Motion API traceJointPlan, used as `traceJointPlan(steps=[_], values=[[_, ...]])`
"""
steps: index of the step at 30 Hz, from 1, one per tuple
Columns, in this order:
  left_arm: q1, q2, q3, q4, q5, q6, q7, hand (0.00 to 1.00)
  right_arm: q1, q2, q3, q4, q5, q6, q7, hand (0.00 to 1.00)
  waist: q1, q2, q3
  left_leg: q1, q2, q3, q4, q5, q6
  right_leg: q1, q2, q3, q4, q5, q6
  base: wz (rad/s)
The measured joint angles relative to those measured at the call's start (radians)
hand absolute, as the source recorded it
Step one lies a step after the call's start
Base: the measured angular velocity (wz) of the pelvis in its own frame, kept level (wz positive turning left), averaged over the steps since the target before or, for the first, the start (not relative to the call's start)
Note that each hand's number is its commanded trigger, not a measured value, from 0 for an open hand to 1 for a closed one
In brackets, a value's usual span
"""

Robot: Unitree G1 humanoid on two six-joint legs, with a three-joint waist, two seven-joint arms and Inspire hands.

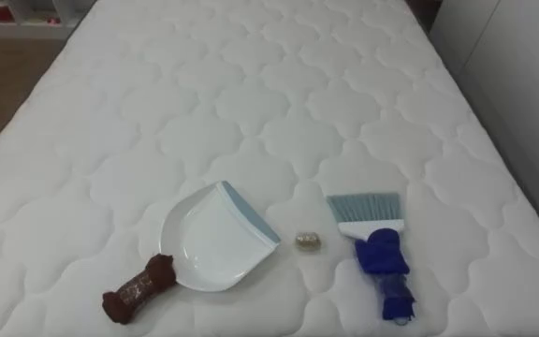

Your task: Clean bed

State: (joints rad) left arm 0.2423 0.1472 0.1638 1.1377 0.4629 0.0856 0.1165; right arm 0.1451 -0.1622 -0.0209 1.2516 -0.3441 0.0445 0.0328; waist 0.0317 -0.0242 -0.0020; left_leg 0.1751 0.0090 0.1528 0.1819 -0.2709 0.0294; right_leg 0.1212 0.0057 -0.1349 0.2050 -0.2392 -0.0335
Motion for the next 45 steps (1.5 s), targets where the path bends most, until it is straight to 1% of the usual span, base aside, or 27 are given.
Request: traceJointPlan(steps=[6, 8, 12, 17, 21, 26, 28, 31, 33, 34, 35, 39, 43, 44, 45], values=[[-0.002, 0.0, -0.001, 0.002, 0.001, 0.0, -0.014, 0.0, 0.0, 0.0, 0.0, 0.003, -0.007, 0.0, 0.006, 0.0, -0.003, -0.003, 0.0019, -0.007, -0.001, -0.004, 0.002, 0.0, 0.0, 0.0, -0.001, -0.004, -0.001, 0.0, 0.0, 0.02], [-0.002, 0.0, -0.009, 0.002, -0.002, 0.002, -0.015, 0.0, -0.005, 0.0, 0.001, 0.012, -0.01, 0.0, 0.006, 0.0, -0.004, -0.006, 0.0038, -0.007, -0.001, -0.005, 0.008, 0.0, 0.0, 0.0, -0.002, -0.005, -0.001, 0.0, 0.0, 0.0], [-0.005, 0.0, 0.006, 0.003, -0.002, 0.001, -0.018, 0.0, -0.006, 0.0, -0.001, 0.024, -0.009, 0.0, 0.006, 0.0, 0.002, -0.009, 0.0038, -0.006, 0.0, 0.0, 0.008, 0.0, 0.0, -0.001, -0.002, -0.005, -0.001, 0.0, 0.0, 0.0], [-0.004, 0.002, 0.009, 0.003, -0.003, -0.004, -0.018, 0.0, -0.007, 0.0, -0.001, 0.024, -0.008, 0.0, 0.005, 0.0, 0.001, -0.009, 0.0037, -0.006, -0.001, -0.001, 0.008, 0.0, 0.0, -0.001, -0.002, -0.005, -0.001, 0.0, 0.0, 0.0], [-0.003, 0.002, 0.009, 0.003, -0.002, -0.005, -0.018, 0.0, -0.009, 0.0, -0.001, 0.024, -0.009, -0.001, 0.003, 0.0, 0.002, -0.008, 0.0029, -0.007, -0.001, -0.001, 0.008, 0.0, 0.0, -0.002, -0.002, -0.005, -0.001, 0.0, 0.0, 0.0], [-0.005, 0.0, 0.02, -0.005, 0.001, -0.008, -0.007, 0.0, -0.011, -0.001, -0.002, 0.015, -0.007, -0.004, 0.0, 0.0, 0.0, 0.0, -0.0018, -0.01, -0.001, -0.004, 0.008, 0.0, 0.0, -0.006, -0.002, -0.004, -0.001, 0.0, 0.0, 0.0], [-0.005, 0.0, 0.034, -0.022, 0.001, -0.014, 0.014, 0.0, -0.011, -0.002, -0.002, 0.014, -0.001, -0.011, -0.002, 0.0, 0.001, 0.001, -0.0024, -0.01, -0.001, -0.004, 0.008, 0.0, 0.0, -0.006, -0.002, -0.005, -0.001, 0.0, 0.0, 0.0], [-0.01, 0.001, 0.064, -0.042, 0.001, -0.035, 0.07, 0.0, -0.013, -0.005, -0.003, 0.014, 0.0, -0.03, -0.009, 0.0, 0.0, 0.003, -0.0022, -0.011, -0.001, -0.005, 0.008, 0.0, 0.0, -0.007, -0.002, -0.006, 0.0, 0.0, 0.0, 0.02], [-0.016, 0.0, 0.07, -0.072, -0.002, -0.061, 0.13, 0.0, -0.013, -0.005, -0.003, 0.015, 0.011, -0.044, -0.009, 0.0, -0.005, 0.004, -0.0018, -0.018, -0.003, -0.018, 0.008, 0.0, 0.0, -0.006, -0.003, -0.018, 0.001, 0.001, 0.001, 0.14], [-0.017, -0.001, 0.07, -0.081, -0.002, -0.068, 0.147, 0.0, -0.013, -0.004, -0.003, 0.015, 0.017, -0.046, -0.009, 0.0, -0.005, 0.003, -0.0012, -0.02, -0.003, -0.019, 0.008, 0.0, 0.0, -0.007, -0.003, -0.018, 0.001, 0.001, 0.001, 0.11], [-0.02, -0.002, 0.069, -0.098, -0.003, -0.082, 0.179, 0.0, -0.014, -0.005, -0.002, 0.015, 0.022, -0.053, -0.009, 0.0, -0.005, 0.002, -0.0008, -0.023, -0.003, -0.02, 0.008, 0.0, 0.0, -0.009, -0.003, -0.017, 0.002, 0.001, 0.001, 0.05], [-0.032, -0.003, 0.067, -0.119, -0.06, -0.135, 0.269, 0.0, -0.021, -0.005, -0.002, 0.014, 0.035, -0.08, -0.021, 0.0, -0.007, 0.0, 0.0001, -0.024, -0.003, -0.024, 0.008, 0.0, 0.001, -0.011, -0.002, -0.015, 0.001, 0.002, 0.0, 0.0], [-0.032, -0.003, 0.068, -0.19, -0.082, -0.142, 0.322, 0.0, -0.025, -0.007, -0.003, 0.014, 0.039, -0.087, -0.024, 0.0, -0.012, 0.0, 0.0005, -0.027, -0.003, -0.025, 0.008, 0.0, 0.001, -0.019, -0.002, -0.014, 0.008, 0.002, 0.0, -0.01], [-0.037, -0.003, 0.068, -0.221, -0.086, -0.146, 0.339, 0.0, -0.027, -0.009, -0.003, 0.013, 0.039, -0.087, -0.027, 0.0, -0.014, 0.001, 0.0007, -0.03, -0.003, -0.025, 0.009, 0.0, 0.001, -0.026, -0.003, -0.015, 0.02, 0.002, 0.0, 0.0], [-0.044, -0.003, 0.069, -0.257, -0.09, -0.159, 0.353, 0.0, -0.027, -0.008, -0.004, 0.012, 0.038, -0.089, -0.03, 0.0, -0.015, 0.001, 0.0006, -0.033, -0.003, -0.025, 0.009, 0.0, 0.001, -0.029, -0.003, -0.016, 0.022, 0.002, 0.0, 0.0]])
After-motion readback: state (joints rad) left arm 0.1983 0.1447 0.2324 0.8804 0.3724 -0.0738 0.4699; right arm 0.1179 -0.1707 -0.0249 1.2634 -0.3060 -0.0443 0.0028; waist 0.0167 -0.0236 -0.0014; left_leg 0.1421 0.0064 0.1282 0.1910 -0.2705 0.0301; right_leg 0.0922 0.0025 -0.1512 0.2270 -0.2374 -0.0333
